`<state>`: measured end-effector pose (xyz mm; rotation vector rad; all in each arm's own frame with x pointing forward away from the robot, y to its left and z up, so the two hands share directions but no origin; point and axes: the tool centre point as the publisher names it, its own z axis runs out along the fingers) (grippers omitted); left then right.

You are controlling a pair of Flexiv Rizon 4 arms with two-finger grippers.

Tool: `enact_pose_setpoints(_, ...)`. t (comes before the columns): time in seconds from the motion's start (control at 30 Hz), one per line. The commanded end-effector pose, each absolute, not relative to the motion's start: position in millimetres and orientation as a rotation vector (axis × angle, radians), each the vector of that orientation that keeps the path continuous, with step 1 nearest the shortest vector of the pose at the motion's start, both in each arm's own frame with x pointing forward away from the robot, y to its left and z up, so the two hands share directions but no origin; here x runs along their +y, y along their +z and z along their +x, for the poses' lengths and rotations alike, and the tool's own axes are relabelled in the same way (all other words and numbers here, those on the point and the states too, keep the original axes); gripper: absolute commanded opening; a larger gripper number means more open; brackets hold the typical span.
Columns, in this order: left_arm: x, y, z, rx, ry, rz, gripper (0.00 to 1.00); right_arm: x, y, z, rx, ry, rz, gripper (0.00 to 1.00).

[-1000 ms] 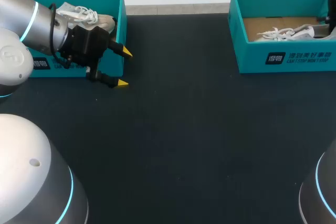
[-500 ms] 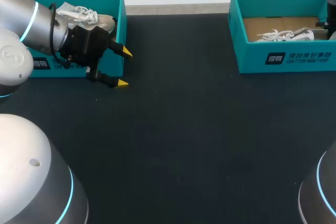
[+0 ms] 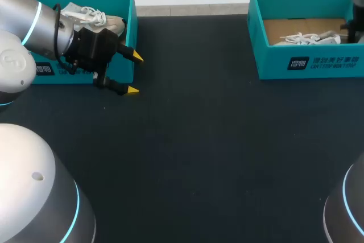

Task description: Take the shoe out of the shoebox, open the shoe tongue, remove and reinsert the insole, then place the shoe into the shoebox

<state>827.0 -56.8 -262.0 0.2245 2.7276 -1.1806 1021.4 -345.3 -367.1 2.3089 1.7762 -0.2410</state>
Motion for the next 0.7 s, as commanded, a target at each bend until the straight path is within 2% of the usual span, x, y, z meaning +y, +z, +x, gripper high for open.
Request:
enact_pose_setpoints(0.03,-57,-262,827,2.729,-1.177,0.225,1.0,-344,-354,1017,1.77,-0.225,2.302,0.68)
enact_pose_setpoints(0.17,-57,-262,827,2.729,-1.177,0.225,1.0,-341,-341,1016,1.781,-0.196,2.304,0.78)
enact_pose_setpoints(0.27,-57,-262,827,2.729,-1.177,0.225,1.0,-336,-324,1015,1.782,-0.15,2.307,0.8)
enact_pose_setpoints(0.37,-57,-262,827,2.729,-1.177,0.225,1.0,-329,-307,1015,1.786,-0.124,2.28,0.87)
enact_pose_setpoints(0.43,-57,-262,827,2.729,-1.177,0.225,1.0,-326,-298,1013,1.789,-0.121,2.255,0.95)
enact_pose_setpoints(0.53,-57,-262,827,2.729,-1.177,0.225,1.0,-321,-282,1008,1.791,-0.101,2.25,0.99)
enact_pose_setpoints(0.7,-57,-262,827,2.729,-1.177,0.225,1.0,-312,-259,995,1.799,-0.066,2.245,1.0)
